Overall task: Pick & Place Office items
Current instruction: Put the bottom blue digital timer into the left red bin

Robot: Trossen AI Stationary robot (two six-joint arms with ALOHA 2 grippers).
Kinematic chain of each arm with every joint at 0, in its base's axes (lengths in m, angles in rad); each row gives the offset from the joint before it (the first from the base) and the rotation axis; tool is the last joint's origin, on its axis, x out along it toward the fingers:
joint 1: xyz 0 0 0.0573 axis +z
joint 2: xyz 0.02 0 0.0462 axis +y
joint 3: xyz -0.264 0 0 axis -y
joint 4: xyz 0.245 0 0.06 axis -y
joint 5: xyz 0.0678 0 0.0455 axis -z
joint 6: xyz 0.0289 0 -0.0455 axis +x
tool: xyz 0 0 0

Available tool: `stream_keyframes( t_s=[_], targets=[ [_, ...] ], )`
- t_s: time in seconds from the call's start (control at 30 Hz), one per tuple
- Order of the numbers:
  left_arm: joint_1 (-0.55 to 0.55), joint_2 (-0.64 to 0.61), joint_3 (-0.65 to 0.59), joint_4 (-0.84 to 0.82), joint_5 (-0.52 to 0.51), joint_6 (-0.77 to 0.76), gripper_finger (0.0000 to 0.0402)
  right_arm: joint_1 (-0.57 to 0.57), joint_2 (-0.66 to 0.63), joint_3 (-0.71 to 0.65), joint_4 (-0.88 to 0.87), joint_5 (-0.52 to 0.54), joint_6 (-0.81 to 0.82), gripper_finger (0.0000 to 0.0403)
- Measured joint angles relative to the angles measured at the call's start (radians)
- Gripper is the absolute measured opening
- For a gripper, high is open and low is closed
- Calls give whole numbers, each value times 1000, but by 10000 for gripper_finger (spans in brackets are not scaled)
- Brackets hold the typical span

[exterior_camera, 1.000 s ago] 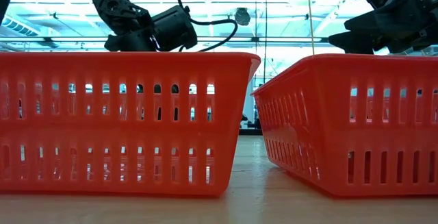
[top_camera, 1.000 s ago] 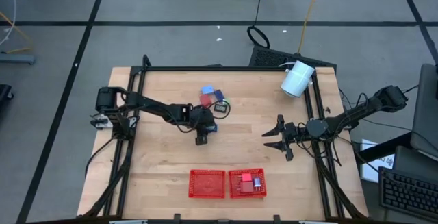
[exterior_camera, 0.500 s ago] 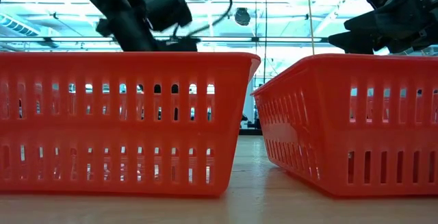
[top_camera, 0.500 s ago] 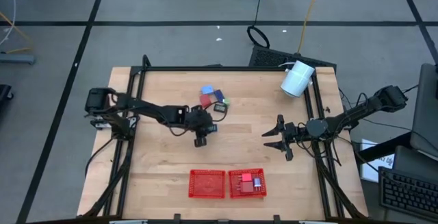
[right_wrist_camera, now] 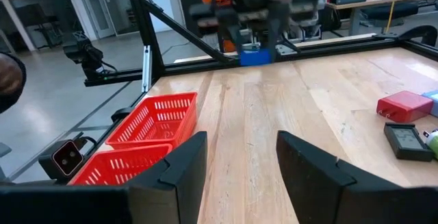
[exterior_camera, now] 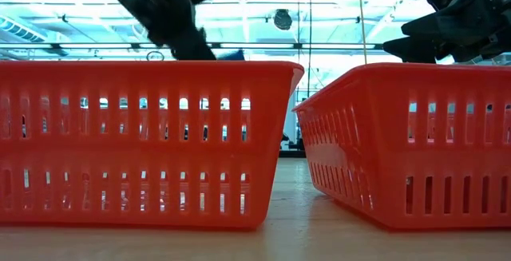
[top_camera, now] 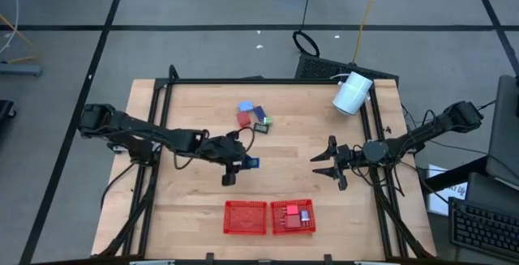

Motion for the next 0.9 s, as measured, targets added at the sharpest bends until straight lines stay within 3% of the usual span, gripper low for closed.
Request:
stream_keyframes(
  t_s=[0.3,0.67,0.9],
  targets=[
    [-40,-90,-35,16,1,26,151,0,-17,0,-3,-31,-8,166],
    [-41,-304,-314,258,-43,-63,151,0,-145,0,-145,-52,-12,166],
    [-101,-423,-426,371,-85,-111,151,0,-238,-1,-276,-55,-16,166]
  ],
)
